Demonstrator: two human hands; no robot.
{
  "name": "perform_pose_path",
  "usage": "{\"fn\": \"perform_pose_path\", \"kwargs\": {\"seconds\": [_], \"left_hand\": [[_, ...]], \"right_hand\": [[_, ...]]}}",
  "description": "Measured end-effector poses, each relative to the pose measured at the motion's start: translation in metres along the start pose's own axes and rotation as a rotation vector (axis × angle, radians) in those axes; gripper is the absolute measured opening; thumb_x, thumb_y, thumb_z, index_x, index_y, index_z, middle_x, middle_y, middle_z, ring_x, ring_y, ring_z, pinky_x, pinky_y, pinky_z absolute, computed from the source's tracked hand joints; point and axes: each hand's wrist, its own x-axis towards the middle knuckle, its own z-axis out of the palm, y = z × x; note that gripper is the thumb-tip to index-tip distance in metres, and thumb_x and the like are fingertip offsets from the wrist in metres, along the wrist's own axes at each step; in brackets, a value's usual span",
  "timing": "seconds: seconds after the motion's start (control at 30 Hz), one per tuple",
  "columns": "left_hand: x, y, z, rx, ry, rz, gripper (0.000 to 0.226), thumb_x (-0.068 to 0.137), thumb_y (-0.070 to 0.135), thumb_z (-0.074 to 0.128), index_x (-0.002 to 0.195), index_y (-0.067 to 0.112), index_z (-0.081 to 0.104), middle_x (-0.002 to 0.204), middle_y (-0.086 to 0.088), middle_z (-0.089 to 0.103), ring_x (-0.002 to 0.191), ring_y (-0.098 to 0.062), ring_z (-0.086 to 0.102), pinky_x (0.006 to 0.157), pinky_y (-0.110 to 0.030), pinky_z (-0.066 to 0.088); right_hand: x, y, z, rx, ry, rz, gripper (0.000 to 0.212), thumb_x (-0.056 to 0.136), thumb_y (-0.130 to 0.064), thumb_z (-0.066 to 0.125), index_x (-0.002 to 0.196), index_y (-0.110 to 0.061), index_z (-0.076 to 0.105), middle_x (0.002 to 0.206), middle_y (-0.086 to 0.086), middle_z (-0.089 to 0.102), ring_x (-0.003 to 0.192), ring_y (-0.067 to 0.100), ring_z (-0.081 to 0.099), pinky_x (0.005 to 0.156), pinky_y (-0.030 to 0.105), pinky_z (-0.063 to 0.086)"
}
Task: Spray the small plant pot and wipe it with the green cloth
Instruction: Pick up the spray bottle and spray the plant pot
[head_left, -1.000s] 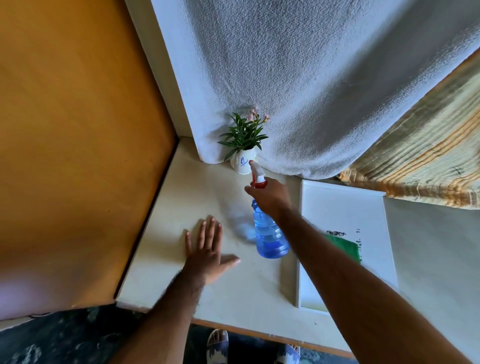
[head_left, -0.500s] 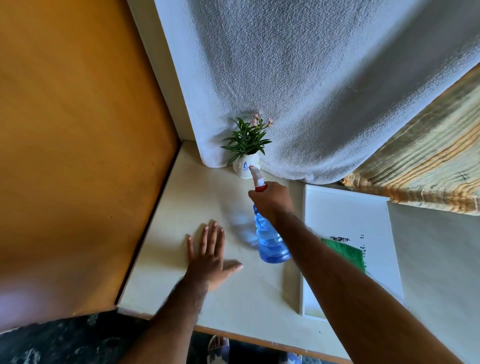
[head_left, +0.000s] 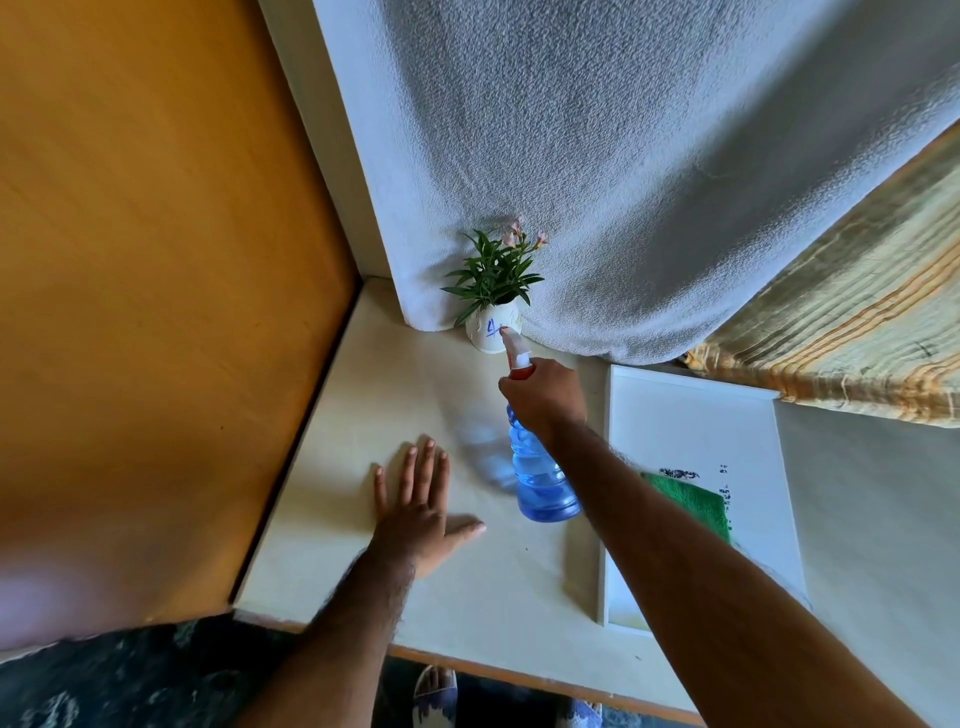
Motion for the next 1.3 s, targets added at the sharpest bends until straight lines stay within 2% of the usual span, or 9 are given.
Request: {"fn": "perform_pose_path", "kwargs": {"seconds": [0.27,0.5,0.63,0.8,0.9,0.97,1.03,1.13,1.3], "left_hand": [[0.001,-0.001,0.001,0.013,-0.001,0.003,0.109,0.086,0.09,0.022,0.137,0.026,-0.051,0.16,-0.002,-0.05,0.153,-0.024,-0.041,0.121,-0.064,-0.027],[0.001,-0.002,0.003,0.013,0.006,0.008,0.11,0.084,0.092,0.018,0.135,0.027,-0.055,0.157,-0.001,-0.054,0.151,-0.024,-0.044,0.121,-0.063,-0.027],[0.001,-0.003,0.002,0.01,0.011,0.003,0.112,0.084,0.092,0.023,0.139,0.026,-0.05,0.158,-0.001,-0.051,0.15,-0.022,-0.042,0.121,-0.064,-0.026],[-0.001,-0.003,0.0,0.015,-0.002,-0.012,0.115,0.084,0.092,0.026,0.143,0.023,-0.045,0.167,-0.002,-0.041,0.157,-0.024,-0.032,0.122,-0.065,-0.023],[-0.001,-0.002,-0.004,0.022,-0.023,-0.025,0.121,0.074,0.097,0.014,0.154,0.021,-0.035,0.168,-0.002,-0.039,0.159,-0.025,-0.03,0.123,-0.065,-0.022],[-0.003,-0.001,-0.006,0.019,-0.042,-0.023,0.124,0.064,0.097,0.002,0.153,0.019,-0.036,0.165,-0.002,-0.043,0.158,-0.025,-0.031,0.122,-0.064,-0.023],[-0.003,-0.002,-0.006,0.018,-0.049,-0.022,0.122,0.061,0.097,-0.002,0.146,0.017,-0.041,0.16,-0.003,-0.048,0.155,-0.024,-0.036,0.123,-0.063,-0.023],[-0.003,-0.002,-0.008,0.019,-0.056,-0.011,0.122,0.061,0.098,-0.004,0.143,0.017,-0.045,0.155,-0.002,-0.054,0.149,-0.022,-0.043,0.123,-0.063,-0.025],[-0.002,0.0,-0.008,0.021,-0.062,0.001,0.122,0.063,0.098,-0.003,0.144,0.016,-0.044,0.153,-0.001,-0.056,0.147,-0.021,-0.045,0.122,-0.062,-0.025]], "right_hand": [[0.001,0.004,0.001,0.007,-0.019,-0.005,0.027,0.076,-0.044,0.066,0.061,-0.023,0.06,0.064,-0.003,0.069,0.069,0.02,0.065,0.06,0.026,0.042],[0.001,0.007,0.0,0.015,-0.024,0.007,0.024,0.075,-0.037,0.065,0.057,-0.023,0.057,0.052,-0.009,0.058,0.064,0.02,0.06,0.054,0.025,0.037],[-0.001,0.01,0.0,0.047,0.009,-0.02,0.018,0.078,-0.036,0.064,0.067,-0.023,0.059,0.058,-0.008,0.06,0.066,0.019,0.059,0.059,0.026,0.038],[-0.013,0.019,-0.017,0.178,0.123,-0.066,0.011,0.079,-0.026,0.064,0.075,-0.016,0.064,0.069,0.0,0.068,0.066,0.022,0.062,0.058,0.027,0.046],[-0.013,0.015,-0.044,0.366,0.256,-0.104,0.014,0.077,-0.026,0.07,0.068,-0.022,0.06,0.052,-0.01,0.062,0.052,0.0,0.057,0.046,0.013,0.037],[-0.012,0.015,-0.069,0.494,0.337,-0.179,0.011,0.078,-0.024,0.073,0.072,-0.028,0.064,0.058,-0.021,0.068,0.055,-0.007,0.062,0.05,0.005,0.04],[-0.01,0.017,-0.092,0.588,0.403,-0.283,0.01,0.081,-0.021,0.073,0.088,-0.027,0.07,0.069,-0.016,0.073,0.067,0.0,0.069,0.063,0.013,0.051],[0.0,0.033,-0.125,0.596,0.5,-0.43,0.019,0.086,-0.018,0.075,0.101,-0.029,0.068,0.069,-0.024,0.067,0.066,-0.003,0.064,0.067,0.02,0.052],[0.025,0.083,-0.152,0.613,0.536,-0.392,0.024,0.086,-0.028,0.079,0.104,-0.015,0.07,0.079,-0.019,0.067,0.072,0.004,0.063,0.073,0.025,0.053]]}}
